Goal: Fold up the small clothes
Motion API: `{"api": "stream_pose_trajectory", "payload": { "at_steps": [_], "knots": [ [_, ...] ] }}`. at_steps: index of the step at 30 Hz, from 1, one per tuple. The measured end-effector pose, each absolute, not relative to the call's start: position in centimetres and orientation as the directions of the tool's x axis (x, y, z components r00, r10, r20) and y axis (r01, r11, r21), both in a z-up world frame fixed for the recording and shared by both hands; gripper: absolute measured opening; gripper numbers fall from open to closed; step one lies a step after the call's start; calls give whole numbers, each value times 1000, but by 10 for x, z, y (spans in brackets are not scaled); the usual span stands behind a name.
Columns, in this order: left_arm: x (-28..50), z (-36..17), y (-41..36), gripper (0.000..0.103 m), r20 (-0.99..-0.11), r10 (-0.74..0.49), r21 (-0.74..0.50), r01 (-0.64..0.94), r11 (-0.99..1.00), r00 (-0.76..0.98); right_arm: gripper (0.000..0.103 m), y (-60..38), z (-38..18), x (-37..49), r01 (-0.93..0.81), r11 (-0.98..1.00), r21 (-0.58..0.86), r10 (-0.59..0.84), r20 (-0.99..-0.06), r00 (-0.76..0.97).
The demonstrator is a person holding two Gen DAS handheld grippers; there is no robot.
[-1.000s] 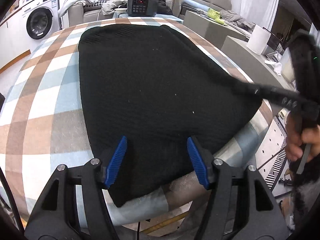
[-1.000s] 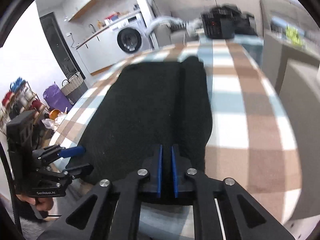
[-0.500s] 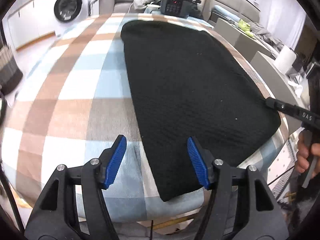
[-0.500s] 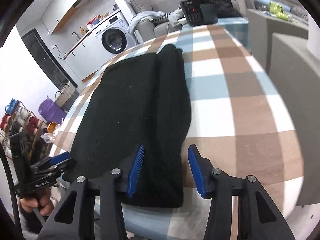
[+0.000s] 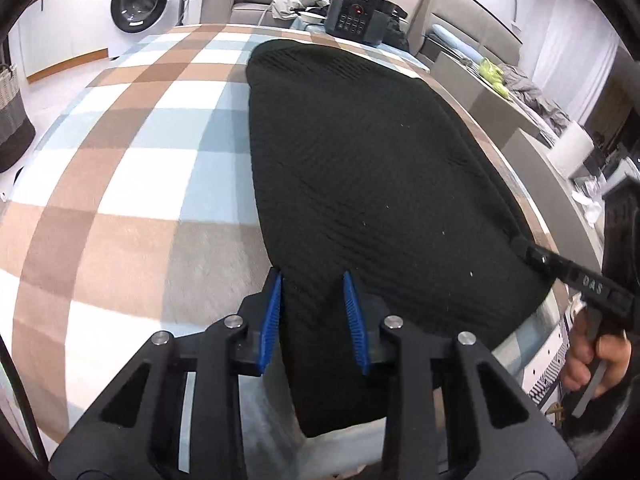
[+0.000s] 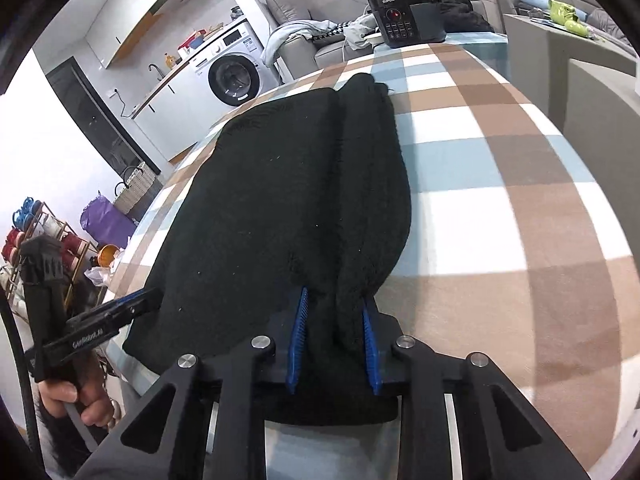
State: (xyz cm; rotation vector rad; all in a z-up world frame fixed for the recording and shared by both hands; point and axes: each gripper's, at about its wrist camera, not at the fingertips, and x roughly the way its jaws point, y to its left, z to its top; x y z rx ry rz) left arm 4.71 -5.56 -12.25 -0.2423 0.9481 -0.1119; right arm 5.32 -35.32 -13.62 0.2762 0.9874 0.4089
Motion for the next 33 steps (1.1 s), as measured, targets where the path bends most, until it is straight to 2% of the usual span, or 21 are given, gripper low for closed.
{"api": "stream_pose_trajectory", "payload": {
  "at_steps": [17,18,20,21,22,24,25,26,29,31,33],
  "knots": [
    [150,-116,7,27,-758,-79,-126,-27,992,648,27,-273,-134,111,-148,934,325,349,-740,575],
    [151,-116,8,27,-758,-80,-129,-29,991,647,28,-274,-134,112,-151,932,329,354,-739,573],
    [151,-117,9,29,-759,-75,-130,-38,991,646,42,-278,-131,112,-154,930,332,358,-737,573],
    [150,-117,10,30,-760,-66,-125,-46,991,646,44,-283,-127,111,-158,926,342,368,-726,580],
    [148,-116,10,35,-763,-59,-122,-54,991,643,44,-286,-122,110,-170,923,346,376,-715,589],
    [138,-112,10,40,-753,-72,-137,-49,989,654,54,-290,-110,105,-193,928,319,368,-697,616],
    [130,-108,9,48,-738,-72,-138,-45,989,671,68,-291,-103,102,-209,932,297,360,-684,635],
    [123,-103,8,60,-724,-66,-131,-43,990,687,81,-292,-98,99,-229,930,286,365,-670,646],
    [102,-87,6,85,-656,-47,-107,-31,994,753,94,-292,-83,89,-309,922,232,385,-627,678],
    [92,-79,6,90,-620,-38,-96,-28,995,784,102,-291,-78,85,-359,910,208,407,-618,673],
    [84,-73,7,101,-588,-33,-98,-30,995,808,103,-291,-76,82,-391,899,198,427,-602,675]
  ]
}}
